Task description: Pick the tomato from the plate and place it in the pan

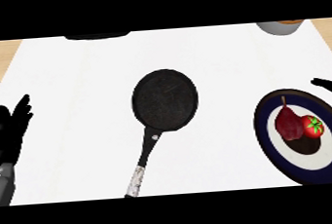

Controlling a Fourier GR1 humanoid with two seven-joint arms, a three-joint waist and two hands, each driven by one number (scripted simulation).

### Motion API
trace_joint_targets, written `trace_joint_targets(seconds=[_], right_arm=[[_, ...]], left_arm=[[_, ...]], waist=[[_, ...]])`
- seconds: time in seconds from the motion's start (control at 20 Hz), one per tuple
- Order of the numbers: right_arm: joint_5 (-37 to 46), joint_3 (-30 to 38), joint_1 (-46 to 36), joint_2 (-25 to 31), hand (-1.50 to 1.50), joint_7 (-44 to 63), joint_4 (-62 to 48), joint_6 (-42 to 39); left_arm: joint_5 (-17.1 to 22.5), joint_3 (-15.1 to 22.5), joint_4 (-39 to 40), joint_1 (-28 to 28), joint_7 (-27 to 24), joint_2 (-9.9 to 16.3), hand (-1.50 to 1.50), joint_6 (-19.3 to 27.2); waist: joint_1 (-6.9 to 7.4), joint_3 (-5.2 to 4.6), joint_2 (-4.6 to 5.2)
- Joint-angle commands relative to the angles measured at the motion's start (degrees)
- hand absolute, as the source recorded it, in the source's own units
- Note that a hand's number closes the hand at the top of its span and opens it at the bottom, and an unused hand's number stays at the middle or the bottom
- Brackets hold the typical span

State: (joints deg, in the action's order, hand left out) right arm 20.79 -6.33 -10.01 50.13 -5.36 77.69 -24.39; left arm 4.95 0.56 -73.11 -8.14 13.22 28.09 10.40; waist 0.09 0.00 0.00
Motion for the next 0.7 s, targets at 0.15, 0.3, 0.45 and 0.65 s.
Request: trace_joint_targets(seconds=[0.15, 0.3, 0.45, 0.65], right_arm=[[8.0, 0.9, 1.9, -3.9, -1.50, 2.4, 1.9, -0.2], [11.1, 1.3, 4.3, -4.9, -1.50, -0.6, 0.6, 1.0], [13.6, 2.7, 1.3, -5.1, -1.50, -5.3, -5.6, -0.3], [17.9, 1.6, -3.4, -10.5, -1.50, -5.7, -10.8, 1.7]], left_arm=[[-1.8, -2.5, -0.4, 0.3, 0.2, -1.8, 0.00, -1.8], [-3.1, -3.4, 2.0, -0.7, -0.6, -1.8, 0.00, -3.0], [-4.3, -3.4, -2.6, 3.8, -1.2, -3.1, 0.00, -2.9], [-4.5, -5.3, -3.4, 3.7, -0.9, -3.2, 0.00, -4.3]], waist=[[-0.17, -0.01, -0.06], [-0.30, -0.01, -0.04], [0.01, 0.00, -0.03], [0.31, 0.01, 0.03]])
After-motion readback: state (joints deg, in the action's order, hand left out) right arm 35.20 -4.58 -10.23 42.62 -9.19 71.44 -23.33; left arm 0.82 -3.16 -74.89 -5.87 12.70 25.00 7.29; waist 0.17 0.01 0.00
